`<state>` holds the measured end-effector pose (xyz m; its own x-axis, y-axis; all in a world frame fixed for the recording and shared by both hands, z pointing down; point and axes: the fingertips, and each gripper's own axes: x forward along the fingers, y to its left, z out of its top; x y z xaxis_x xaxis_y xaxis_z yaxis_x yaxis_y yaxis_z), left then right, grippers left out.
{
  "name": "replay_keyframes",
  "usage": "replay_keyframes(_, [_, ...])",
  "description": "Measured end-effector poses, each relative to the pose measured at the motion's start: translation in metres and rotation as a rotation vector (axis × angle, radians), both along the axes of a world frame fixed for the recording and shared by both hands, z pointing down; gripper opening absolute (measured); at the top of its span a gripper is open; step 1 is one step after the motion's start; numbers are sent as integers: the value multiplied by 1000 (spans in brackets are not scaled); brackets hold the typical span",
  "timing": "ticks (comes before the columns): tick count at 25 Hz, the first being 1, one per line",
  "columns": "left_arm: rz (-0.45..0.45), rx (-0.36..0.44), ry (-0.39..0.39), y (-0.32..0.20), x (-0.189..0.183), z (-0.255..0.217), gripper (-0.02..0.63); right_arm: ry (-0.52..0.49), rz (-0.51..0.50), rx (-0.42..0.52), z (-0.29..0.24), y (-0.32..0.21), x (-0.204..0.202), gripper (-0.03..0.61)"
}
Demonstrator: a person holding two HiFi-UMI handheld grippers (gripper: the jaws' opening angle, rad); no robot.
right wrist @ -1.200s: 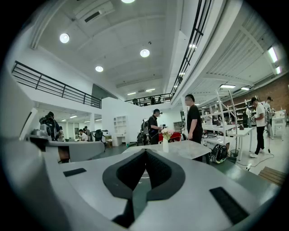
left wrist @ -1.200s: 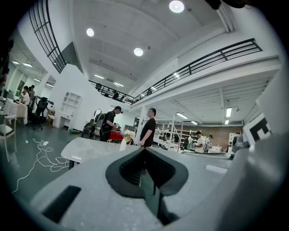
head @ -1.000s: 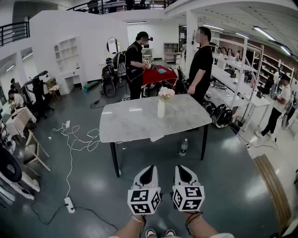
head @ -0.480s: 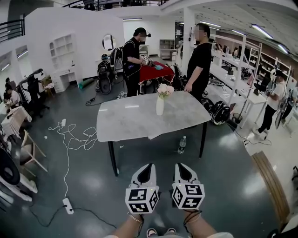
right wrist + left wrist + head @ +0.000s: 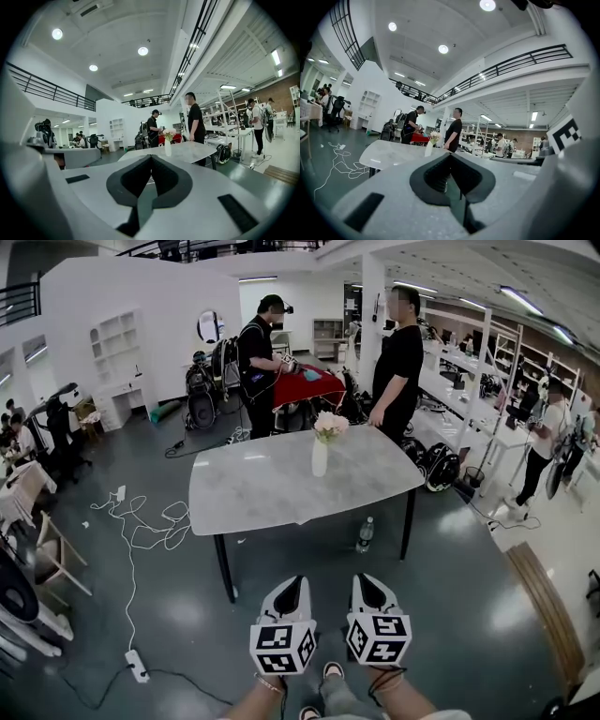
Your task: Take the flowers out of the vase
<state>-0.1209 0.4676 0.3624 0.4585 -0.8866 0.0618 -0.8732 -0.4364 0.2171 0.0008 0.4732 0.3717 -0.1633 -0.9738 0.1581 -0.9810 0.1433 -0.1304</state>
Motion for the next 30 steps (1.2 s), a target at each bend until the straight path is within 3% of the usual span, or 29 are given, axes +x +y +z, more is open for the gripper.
replay_keyframes(30, [-35,13,-34,-185,51,-14,8,-29,-82,17,-18,-196,42,5])
